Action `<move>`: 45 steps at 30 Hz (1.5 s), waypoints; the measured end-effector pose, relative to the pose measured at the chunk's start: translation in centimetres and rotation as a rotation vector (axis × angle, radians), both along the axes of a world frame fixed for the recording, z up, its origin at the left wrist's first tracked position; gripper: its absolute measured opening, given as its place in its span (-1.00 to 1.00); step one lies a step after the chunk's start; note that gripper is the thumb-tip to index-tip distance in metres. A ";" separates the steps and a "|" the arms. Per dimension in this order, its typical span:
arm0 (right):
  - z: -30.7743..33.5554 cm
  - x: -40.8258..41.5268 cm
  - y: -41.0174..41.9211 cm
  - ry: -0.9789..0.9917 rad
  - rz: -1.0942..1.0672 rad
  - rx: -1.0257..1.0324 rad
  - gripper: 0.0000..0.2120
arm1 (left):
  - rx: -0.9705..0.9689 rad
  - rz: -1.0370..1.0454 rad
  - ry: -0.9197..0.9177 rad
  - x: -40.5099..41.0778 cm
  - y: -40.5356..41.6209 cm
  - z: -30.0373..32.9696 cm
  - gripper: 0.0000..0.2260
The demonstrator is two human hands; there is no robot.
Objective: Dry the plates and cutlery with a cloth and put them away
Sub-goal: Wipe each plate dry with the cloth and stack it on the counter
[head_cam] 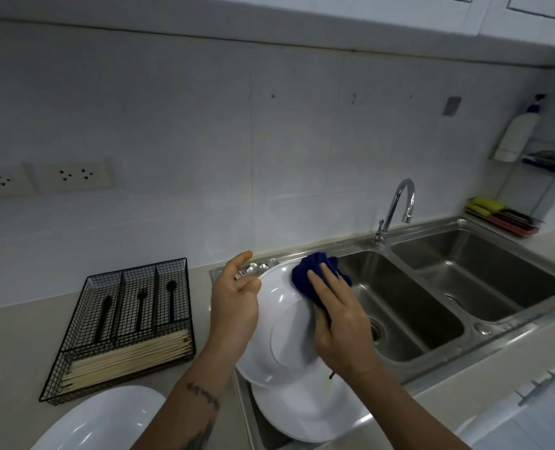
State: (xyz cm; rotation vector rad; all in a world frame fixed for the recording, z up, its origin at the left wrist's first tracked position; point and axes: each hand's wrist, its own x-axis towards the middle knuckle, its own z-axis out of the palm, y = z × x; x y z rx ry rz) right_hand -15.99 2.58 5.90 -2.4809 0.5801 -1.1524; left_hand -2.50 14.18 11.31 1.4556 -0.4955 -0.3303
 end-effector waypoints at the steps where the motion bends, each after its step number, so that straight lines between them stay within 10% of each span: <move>1: 0.2 0.0 0.2 0.010 0.017 0.019 -0.51 | 0.008 0.000 0.014 0.1 0.1 -0.1 -0.58; 7: 3.2 0.6 0.6 0.171 0.197 -0.196 -0.47 | -0.025 -0.046 0.089 -0.2 0.1 0.3 -0.66; 19: 0.6 0.4 -1.5 -0.138 0.029 0.464 -0.42 | -0.259 0.048 0.409 1.2 1.4 0.6 -0.68; 27: 5.1 0.5 -2.8 -0.196 0.018 0.489 -0.44 | -0.255 -0.271 0.008 3.1 1.4 1.1 -0.48; 37: 2.8 -0.7 -0.9 -0.148 -0.017 0.505 -0.47 | -0.565 -0.231 0.442 1.5 0.6 1.3 -0.46; 45: -0.1 -0.7 5.2 0.040 -0.009 -0.075 -0.38 | -0.568 -0.160 0.551 0.4 -1.5 2.7 -0.51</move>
